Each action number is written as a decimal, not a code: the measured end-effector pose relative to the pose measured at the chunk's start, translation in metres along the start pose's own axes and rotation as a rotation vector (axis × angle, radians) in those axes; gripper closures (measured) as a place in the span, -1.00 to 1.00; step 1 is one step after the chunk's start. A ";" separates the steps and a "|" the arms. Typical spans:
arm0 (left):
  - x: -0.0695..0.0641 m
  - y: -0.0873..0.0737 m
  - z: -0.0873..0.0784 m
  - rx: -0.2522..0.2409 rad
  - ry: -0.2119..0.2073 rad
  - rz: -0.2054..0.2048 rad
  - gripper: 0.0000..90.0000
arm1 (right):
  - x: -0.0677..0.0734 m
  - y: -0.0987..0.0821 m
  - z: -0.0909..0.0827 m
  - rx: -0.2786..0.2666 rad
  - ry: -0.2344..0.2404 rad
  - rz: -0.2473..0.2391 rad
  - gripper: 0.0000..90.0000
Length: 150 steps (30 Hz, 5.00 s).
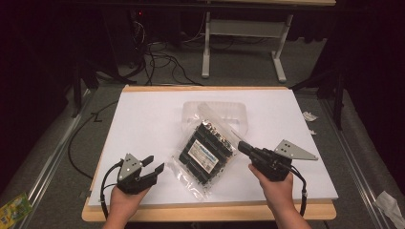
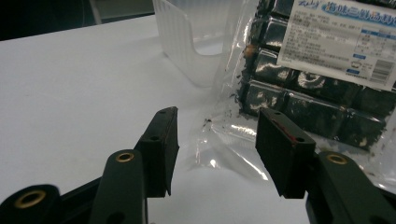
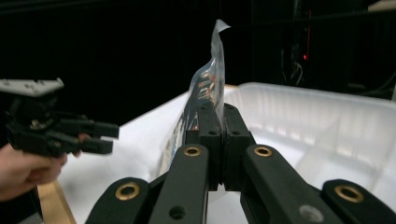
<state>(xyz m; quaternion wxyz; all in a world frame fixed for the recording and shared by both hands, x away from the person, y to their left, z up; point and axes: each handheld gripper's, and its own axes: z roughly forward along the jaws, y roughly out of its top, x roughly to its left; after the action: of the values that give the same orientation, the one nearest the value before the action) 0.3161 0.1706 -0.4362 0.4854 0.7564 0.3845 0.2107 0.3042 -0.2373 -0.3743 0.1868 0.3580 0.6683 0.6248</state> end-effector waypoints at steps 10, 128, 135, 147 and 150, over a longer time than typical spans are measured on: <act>-0.015 0.012 0.016 -0.023 0.030 0.006 0.13 | 0.011 0.025 0.001 -0.067 0.051 -0.082 1.00; -0.028 0.010 0.024 0.035 -0.024 0.090 -0.15 | 0.012 -0.021 0.010 0.148 0.073 -0.117 0.69; -0.027 0.004 0.009 0.034 -0.019 0.058 -0.16 | 0.006 -0.014 0.000 0.126 0.059 -0.120 0.69; -0.015 -0.004 -0.007 0.033 -0.016 0.062 -0.25 | -0.013 0.005 -0.024 0.058 0.007 -0.118 0.69; -0.014 -0.004 -0.006 0.037 -0.022 0.059 -0.28 | -0.017 0.009 -0.028 0.041 -0.001 -0.121 0.69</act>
<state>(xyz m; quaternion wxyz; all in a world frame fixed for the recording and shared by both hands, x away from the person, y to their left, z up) 0.3021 0.1636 -0.4366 0.4692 0.7785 0.3606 0.2094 0.2983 -0.2689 -0.3648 0.2171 0.3209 0.7015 0.5982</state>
